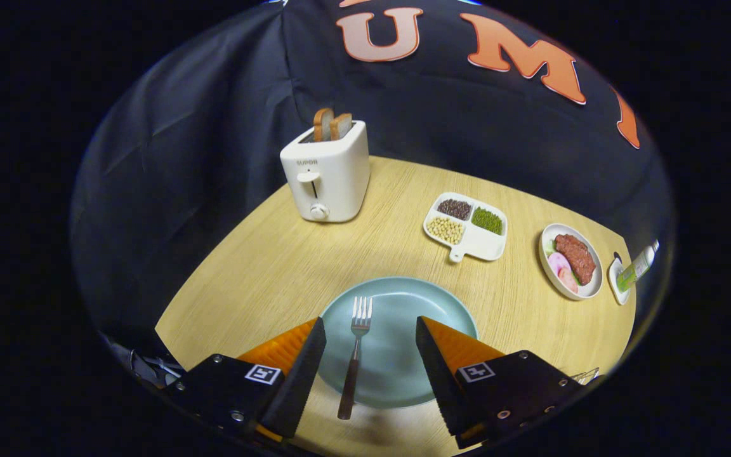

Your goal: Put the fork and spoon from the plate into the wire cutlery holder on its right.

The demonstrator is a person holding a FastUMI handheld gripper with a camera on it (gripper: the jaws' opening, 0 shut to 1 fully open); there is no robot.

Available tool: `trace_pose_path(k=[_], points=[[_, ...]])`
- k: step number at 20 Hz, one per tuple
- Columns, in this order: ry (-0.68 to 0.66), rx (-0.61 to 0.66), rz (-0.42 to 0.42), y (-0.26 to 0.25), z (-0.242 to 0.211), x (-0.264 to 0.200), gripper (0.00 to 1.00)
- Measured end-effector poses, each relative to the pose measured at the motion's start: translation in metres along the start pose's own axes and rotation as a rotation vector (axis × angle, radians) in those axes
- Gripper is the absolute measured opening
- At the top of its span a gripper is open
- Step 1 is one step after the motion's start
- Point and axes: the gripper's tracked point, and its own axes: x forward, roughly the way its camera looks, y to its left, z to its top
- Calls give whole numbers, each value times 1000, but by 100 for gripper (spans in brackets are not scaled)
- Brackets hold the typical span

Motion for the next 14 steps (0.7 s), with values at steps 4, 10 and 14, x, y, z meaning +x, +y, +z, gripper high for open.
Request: trace_pose_path(k=[4, 10, 14], points=[[202, -11, 12, 7, -40, 21, 83], [428, -31, 6, 8, -88, 48, 66], [510, -20, -11, 4, -99, 51, 30]])
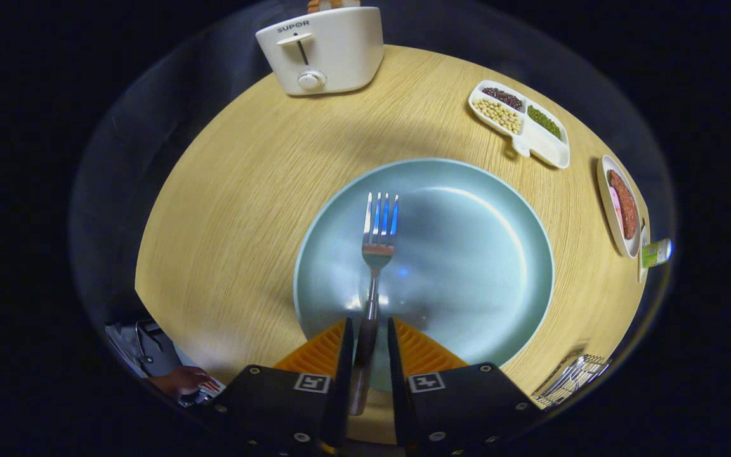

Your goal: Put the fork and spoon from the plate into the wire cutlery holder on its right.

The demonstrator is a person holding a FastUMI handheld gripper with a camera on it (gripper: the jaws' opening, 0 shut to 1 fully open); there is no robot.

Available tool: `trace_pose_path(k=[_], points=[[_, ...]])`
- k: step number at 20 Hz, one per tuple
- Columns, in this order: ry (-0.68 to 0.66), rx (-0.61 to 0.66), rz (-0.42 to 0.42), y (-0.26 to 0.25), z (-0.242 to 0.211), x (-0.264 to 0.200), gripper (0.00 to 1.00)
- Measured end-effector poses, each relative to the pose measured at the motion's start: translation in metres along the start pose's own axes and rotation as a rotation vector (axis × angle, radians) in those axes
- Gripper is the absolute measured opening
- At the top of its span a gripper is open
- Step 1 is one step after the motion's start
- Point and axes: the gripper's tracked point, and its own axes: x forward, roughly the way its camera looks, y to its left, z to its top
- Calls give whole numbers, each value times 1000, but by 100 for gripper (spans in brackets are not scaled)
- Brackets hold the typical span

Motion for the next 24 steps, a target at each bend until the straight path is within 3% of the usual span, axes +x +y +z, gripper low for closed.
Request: trace_pose_path(k=[2, 4, 12, 18, 24], points=[[6, 24, 7, -3, 1, 0, 11], [-12, 48, 33, -4, 4, -9, 7], [-100, 176, 0, -75, -17, -88, 6], [-118, 280, -103, -155, -75, -142, 6], [-26, 324, -149, -204, -148, -168, 6]])
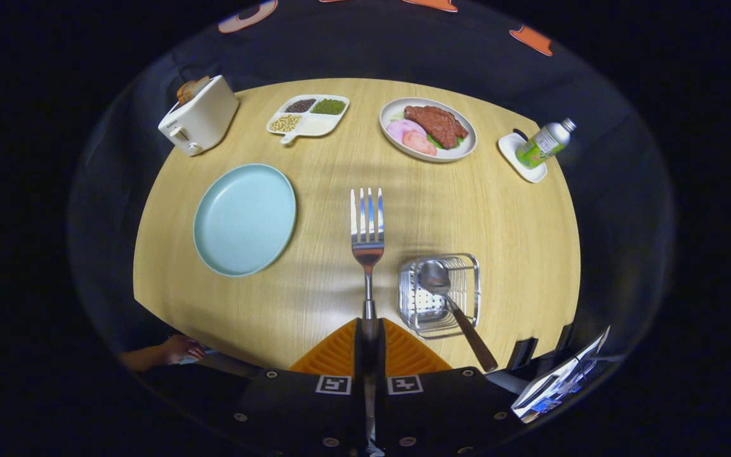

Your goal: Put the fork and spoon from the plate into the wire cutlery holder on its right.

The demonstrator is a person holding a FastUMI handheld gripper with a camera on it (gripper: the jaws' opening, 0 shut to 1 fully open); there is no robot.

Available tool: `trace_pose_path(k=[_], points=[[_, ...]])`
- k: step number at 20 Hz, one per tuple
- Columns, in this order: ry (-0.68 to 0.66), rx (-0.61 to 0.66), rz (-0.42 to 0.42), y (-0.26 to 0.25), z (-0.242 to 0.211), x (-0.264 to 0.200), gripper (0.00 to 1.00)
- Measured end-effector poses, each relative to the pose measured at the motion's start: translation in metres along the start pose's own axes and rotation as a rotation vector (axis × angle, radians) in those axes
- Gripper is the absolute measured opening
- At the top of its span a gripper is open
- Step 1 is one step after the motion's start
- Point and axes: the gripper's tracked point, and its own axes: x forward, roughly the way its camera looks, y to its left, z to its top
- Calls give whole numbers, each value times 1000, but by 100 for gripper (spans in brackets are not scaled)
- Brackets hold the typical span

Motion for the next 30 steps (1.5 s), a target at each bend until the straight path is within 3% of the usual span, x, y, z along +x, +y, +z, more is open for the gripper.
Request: trace_pose_path(k=[5, 11, 17, 23, 25, 26, 28, 30], points=[[124, -34, -27, -41, -29, -3, 6], [282, -75, 18, -52, -51, 13, 6], [281, -48, 52, -53, -42, 23, 9], [123, 15, 97, -53, -14, 11, 18], [33, 93, 150, -45, 3, -1, 19], [-13, 133, 174, -42, 12, -9, 26], [-136, 179, 215, -41, 36, -30, 32], [-305, 185, 201, -53, 65, -58, 38]])
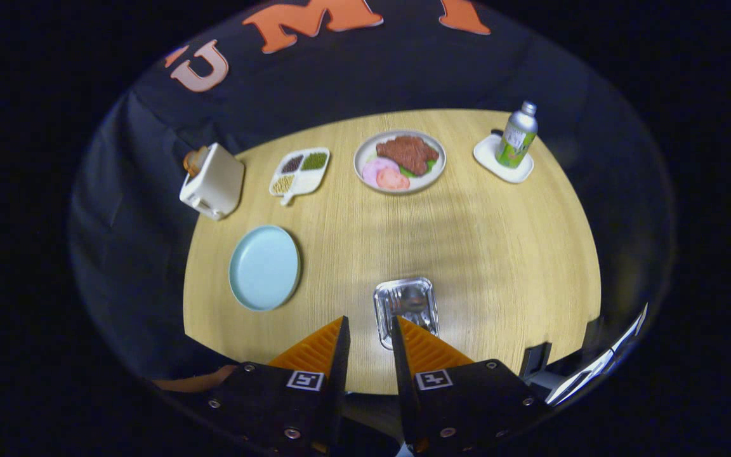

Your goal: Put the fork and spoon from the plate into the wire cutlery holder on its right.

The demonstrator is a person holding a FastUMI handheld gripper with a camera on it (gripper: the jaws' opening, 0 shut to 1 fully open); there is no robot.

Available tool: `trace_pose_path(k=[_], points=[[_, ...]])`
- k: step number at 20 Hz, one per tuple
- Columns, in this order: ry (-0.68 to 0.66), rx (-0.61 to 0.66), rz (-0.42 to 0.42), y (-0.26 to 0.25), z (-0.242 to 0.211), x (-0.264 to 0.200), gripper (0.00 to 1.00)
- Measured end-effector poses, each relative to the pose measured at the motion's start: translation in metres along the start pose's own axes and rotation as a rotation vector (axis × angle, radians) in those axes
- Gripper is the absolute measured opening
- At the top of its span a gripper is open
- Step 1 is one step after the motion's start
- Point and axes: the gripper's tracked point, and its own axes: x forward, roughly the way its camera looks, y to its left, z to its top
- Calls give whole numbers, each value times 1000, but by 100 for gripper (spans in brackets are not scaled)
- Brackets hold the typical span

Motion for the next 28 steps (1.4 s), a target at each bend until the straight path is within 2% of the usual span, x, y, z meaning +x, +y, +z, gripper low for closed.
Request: trace_pose_path(k=[1, 2, 3, 4, 6, 8, 11, 15, 18, 28], points=[[-92, -16, -2, 0, 20, -11, 42], [-171, -29, -9, -1, 38, -23, 51], [-238, -35, -14, -3, 51, -34, 56], [-312, -29, -12, -3, 68, -45, 68], [-449, -8, -2, -1, 93, -65, 78], [-596, -7, -3, -4, 118, -88, 82], [-836, -55, -58, -18, 153, -127, 83], [-1056, -100, -104, -19, 180, -167, 90], [-1138, -140, -117, -16, 183, -187, 92], [-1199, -164, -53, 8, 193, -195, 93]])
